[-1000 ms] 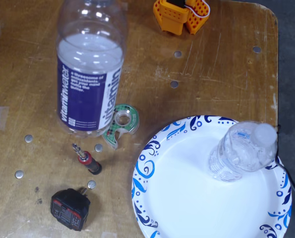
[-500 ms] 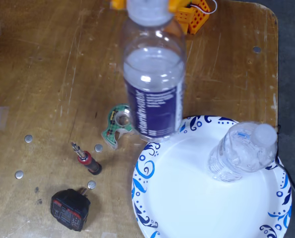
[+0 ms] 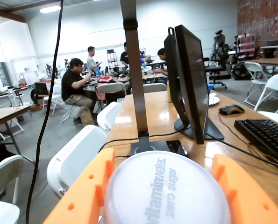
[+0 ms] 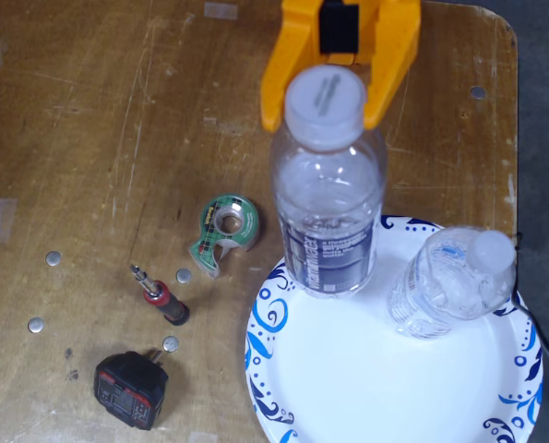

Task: Move the bottles to the plate

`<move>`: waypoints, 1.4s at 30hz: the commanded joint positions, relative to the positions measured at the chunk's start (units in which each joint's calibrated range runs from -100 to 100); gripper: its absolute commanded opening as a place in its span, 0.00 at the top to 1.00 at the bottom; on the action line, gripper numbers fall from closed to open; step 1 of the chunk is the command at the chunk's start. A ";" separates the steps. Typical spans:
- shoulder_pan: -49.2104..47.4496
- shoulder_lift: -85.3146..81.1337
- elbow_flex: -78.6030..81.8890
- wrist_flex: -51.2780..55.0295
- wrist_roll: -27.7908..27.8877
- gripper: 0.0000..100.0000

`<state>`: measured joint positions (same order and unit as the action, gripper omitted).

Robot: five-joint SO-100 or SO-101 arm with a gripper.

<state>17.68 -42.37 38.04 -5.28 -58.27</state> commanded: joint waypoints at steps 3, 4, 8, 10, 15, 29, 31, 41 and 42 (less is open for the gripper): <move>-0.16 6.36 -0.38 -6.56 -0.10 0.86; -0.27 7.63 -0.38 -7.26 -0.10 0.86; -0.70 12.01 -0.29 -9.52 -0.10 0.86; -0.81 14.20 -0.20 -10.13 -0.10 0.86; -1.89 18.42 3.04 -14.31 -0.10 0.87; -4.48 28.79 6.28 -31.54 -0.15 0.86; -4.37 29.47 6.46 -32.15 -0.10 0.86; -4.48 31.32 6.92 -31.63 0.32 0.86; -4.58 31.40 7.46 -31.71 1.15 0.86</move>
<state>13.22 -10.74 45.14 -36.60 -58.32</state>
